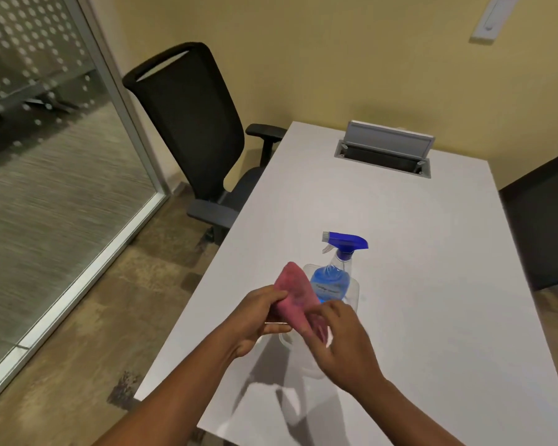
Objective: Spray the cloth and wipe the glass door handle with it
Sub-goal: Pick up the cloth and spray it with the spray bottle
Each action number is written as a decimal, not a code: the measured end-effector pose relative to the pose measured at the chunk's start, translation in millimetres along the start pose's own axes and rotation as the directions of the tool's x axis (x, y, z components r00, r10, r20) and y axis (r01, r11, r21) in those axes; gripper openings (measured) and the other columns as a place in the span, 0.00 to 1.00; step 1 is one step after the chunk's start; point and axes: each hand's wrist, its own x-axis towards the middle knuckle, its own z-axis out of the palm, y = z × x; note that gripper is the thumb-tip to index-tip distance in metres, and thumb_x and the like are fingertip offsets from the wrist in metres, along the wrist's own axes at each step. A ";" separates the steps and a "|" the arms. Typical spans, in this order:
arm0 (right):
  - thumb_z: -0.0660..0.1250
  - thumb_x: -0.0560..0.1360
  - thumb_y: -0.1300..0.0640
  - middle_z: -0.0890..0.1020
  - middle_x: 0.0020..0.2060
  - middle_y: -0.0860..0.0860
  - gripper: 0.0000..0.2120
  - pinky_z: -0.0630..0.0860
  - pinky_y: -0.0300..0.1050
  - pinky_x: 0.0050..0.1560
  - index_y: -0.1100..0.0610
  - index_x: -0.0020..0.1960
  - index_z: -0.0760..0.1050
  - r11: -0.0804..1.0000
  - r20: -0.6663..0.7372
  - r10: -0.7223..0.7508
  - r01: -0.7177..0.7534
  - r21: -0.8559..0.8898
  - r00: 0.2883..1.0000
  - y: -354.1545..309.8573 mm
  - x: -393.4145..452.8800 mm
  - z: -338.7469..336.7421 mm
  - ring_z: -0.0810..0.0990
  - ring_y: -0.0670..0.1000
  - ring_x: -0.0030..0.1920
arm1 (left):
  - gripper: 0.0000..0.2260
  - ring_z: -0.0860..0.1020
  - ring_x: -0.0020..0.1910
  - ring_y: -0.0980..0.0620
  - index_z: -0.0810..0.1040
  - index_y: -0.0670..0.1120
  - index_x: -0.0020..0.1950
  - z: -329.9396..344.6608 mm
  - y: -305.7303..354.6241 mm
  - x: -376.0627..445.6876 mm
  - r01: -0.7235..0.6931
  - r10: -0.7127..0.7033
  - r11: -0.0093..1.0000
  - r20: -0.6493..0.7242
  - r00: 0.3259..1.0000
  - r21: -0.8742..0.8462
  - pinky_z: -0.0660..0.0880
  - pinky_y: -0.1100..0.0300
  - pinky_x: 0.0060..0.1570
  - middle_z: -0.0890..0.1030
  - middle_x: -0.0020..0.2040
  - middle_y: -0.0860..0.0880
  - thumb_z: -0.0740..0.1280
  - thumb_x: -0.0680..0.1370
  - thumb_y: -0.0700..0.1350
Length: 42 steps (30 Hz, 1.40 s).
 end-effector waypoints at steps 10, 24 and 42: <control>0.60 0.73 0.28 0.86 0.46 0.60 0.35 0.79 0.47 0.38 0.60 0.57 0.80 0.177 0.629 0.596 -0.845 0.505 0.500 12.4 36.4 -19.2 0.84 0.57 0.40 | 0.10 0.83 0.57 0.43 0.80 0.45 0.62 5.5 -8.6 -2.8 -0.207 0.187 0.920 0.091 0.978 0.332 0.80 0.51 0.61 0.85 0.56 0.42 0.64 0.82 0.38; 0.68 0.77 0.50 0.87 0.45 0.60 0.11 0.82 0.58 0.54 0.57 0.52 0.83 0.335 0.484 0.573 -0.729 0.598 0.661 -12.0 49.0 -6.3 0.86 0.61 0.50 | 0.14 0.83 0.56 0.55 0.81 0.51 0.59 19.8 -22.4 -2.9 -0.233 0.206 0.920 0.118 0.971 0.315 0.79 0.58 0.61 0.86 0.54 0.54 0.77 0.74 0.48; 0.56 0.85 0.50 0.86 0.52 0.56 0.16 0.83 0.54 0.53 0.55 0.61 0.79 0.259 0.364 0.553 -0.570 0.779 0.749 -12.9 46.9 -5.7 0.86 0.57 0.53 | 0.29 0.83 0.61 0.47 0.79 0.48 0.67 2.9 -14.3 3.4 -0.253 0.243 0.945 -0.075 0.967 -0.205 0.78 0.49 0.63 0.84 0.62 0.46 0.71 0.72 0.65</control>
